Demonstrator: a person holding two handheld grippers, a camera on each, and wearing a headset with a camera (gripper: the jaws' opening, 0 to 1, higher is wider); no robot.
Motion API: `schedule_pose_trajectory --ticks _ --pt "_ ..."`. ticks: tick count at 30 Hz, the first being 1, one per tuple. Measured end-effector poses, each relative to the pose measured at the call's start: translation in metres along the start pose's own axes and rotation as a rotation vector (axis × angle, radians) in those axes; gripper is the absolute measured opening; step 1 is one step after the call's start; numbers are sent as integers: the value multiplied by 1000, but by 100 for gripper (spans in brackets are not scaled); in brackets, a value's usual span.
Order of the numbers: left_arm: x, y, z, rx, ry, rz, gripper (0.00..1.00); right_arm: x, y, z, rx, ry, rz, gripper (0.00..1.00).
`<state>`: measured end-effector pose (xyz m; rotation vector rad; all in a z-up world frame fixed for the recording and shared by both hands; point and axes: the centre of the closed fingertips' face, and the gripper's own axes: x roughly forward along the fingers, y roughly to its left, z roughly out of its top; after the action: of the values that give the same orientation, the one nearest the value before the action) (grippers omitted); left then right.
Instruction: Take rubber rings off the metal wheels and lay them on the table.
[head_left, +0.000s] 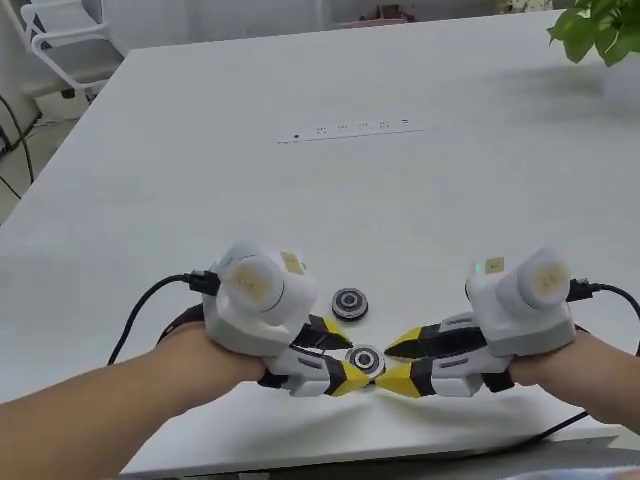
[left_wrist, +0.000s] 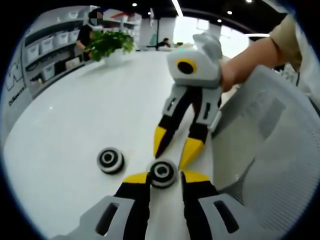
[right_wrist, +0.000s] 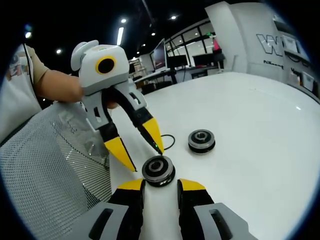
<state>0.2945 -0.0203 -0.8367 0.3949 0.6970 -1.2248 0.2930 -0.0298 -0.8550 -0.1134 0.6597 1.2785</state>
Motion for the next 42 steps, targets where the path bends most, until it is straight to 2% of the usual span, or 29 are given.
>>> schedule_pose_trajectory --ticks 7,14,21,28,31,34,36,42 --pt "5 1 0 -23 -4 3 20 0 -1 0 2 -5 0 23" --pt "6 3 -1 20 -8 22 17 1 -1 0 -5 -7 2 23" --pt "7 2 -1 83 -9 48 14 4 1 0 -66 9 11 22" --pt "7 2 -1 83 -13 55 14 5 3 -1 -94 23 15 20" --pt "7 3 -1 90 -11 56 14 4 1 -3 -107 31 8 17" --pt "7 2 -1 95 -11 61 14 0 0 -5 -102 44 -1 8" --pt "8 3 -1 95 -12 62 14 -1 -3 -5 -81 34 -12 3" --pt "7 3 -1 85 -21 69 14 0 -2 -4 -80 41 -13 2"
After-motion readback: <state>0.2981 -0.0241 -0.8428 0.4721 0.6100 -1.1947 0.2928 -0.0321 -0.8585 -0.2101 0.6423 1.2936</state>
